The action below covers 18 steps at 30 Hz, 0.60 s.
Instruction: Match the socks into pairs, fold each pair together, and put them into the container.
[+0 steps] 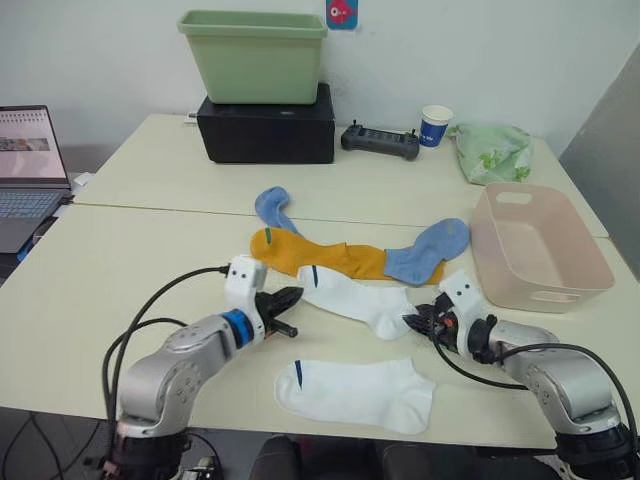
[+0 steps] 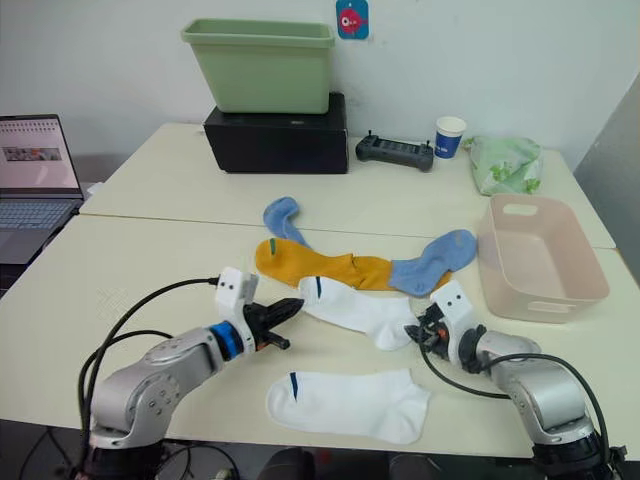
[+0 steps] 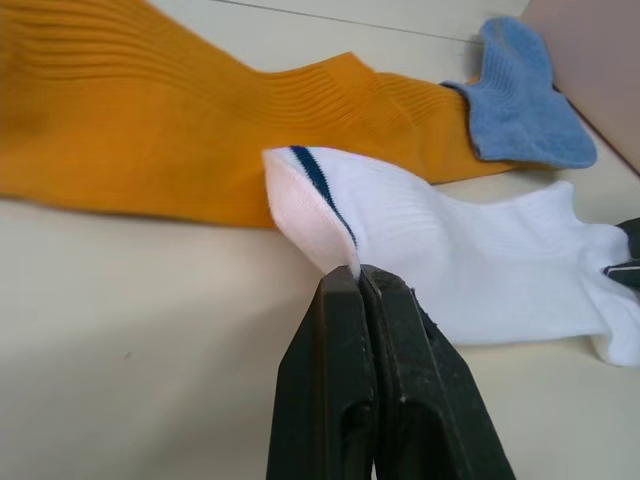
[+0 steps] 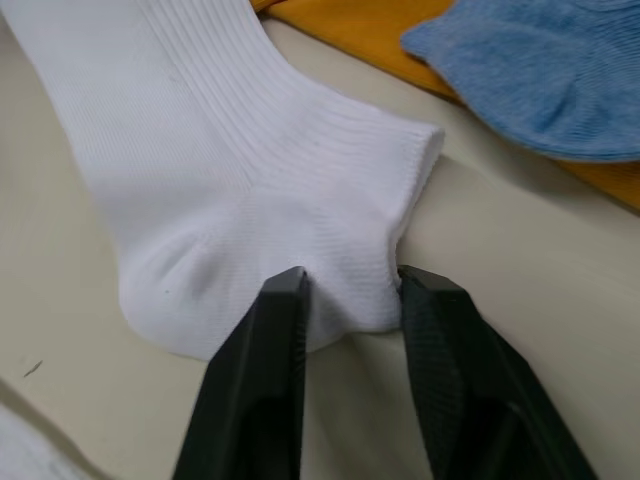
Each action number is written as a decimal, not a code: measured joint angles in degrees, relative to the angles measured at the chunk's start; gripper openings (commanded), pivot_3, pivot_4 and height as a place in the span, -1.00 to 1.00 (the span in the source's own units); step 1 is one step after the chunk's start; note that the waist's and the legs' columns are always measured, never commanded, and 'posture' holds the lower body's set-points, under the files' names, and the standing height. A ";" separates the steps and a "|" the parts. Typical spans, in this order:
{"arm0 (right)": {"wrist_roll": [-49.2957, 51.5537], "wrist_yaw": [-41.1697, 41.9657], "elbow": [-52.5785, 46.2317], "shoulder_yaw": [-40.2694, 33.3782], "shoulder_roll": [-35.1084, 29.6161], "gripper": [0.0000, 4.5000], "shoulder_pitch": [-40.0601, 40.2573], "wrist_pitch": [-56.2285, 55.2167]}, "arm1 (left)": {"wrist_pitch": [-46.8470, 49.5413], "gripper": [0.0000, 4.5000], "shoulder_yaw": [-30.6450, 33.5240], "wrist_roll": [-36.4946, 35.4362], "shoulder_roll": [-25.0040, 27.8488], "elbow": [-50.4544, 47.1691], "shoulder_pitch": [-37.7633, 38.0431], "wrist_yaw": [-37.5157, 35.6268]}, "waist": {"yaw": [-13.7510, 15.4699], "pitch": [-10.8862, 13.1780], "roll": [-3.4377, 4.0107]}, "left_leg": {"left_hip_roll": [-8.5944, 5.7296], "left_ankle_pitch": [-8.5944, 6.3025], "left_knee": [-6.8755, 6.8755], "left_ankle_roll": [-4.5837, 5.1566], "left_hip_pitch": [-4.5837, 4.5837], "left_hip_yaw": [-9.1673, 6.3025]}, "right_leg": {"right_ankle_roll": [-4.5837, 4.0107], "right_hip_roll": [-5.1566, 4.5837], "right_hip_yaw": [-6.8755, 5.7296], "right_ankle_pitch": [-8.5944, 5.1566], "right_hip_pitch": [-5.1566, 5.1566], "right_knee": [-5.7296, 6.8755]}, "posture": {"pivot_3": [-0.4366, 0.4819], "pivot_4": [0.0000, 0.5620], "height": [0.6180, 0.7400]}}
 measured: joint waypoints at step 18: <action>3.40 0.65 2.00 -1.67 -6.31 -0.99 -6.92 6.12 | -1.05 -1.00 -4.86 -1.25 -4.45 -7.77 7.35 5.68 | 0.15 0.01 -0.01 | -0.04 0.00 0.04 0.00 -0.02 0.02 | -0.02 -0.01 0.04 0.03 -0.02 -0.03 | -0.05 -0.47 0.66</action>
